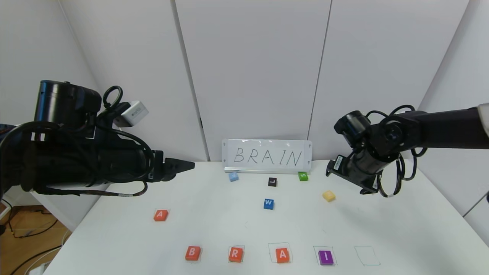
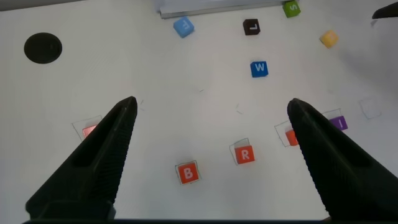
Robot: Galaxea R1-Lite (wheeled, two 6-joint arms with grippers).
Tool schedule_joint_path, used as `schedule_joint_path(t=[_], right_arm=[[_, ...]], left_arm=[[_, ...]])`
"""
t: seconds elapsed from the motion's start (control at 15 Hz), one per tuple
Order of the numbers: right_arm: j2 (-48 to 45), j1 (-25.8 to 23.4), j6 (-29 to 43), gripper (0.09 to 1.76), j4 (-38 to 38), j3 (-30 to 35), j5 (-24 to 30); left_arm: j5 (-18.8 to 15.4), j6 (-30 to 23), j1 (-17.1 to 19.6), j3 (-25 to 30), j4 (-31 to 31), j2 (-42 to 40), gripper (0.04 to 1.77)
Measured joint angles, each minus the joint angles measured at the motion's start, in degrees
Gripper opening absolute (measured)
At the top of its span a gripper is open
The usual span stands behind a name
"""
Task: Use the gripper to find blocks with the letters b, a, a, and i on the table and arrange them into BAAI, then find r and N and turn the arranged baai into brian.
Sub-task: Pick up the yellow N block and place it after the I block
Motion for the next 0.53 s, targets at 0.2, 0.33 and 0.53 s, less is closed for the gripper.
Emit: schedule_joint_path(t=[0.2, 0.33, 0.53], right_arm=[[6.70, 0.37, 6.88, 1.71, 9.83, -11.41, 0.46], [10.39, 0.44, 9.01, 1.71, 11.45, -14.97, 1.99], [13.26, -0.55, 11.56, 1.71, 9.85, -16.26, 6.05]], left_arm=[[-0.02, 0.40, 0.16, 0.00, 0.00, 0.23, 1.72], [-0.04, 0.62, 0.24, 0.05, 0.00, 0.48, 1.72], [-0.04, 0.68, 0.24, 0.11, -0.02, 0.98, 1.72]])
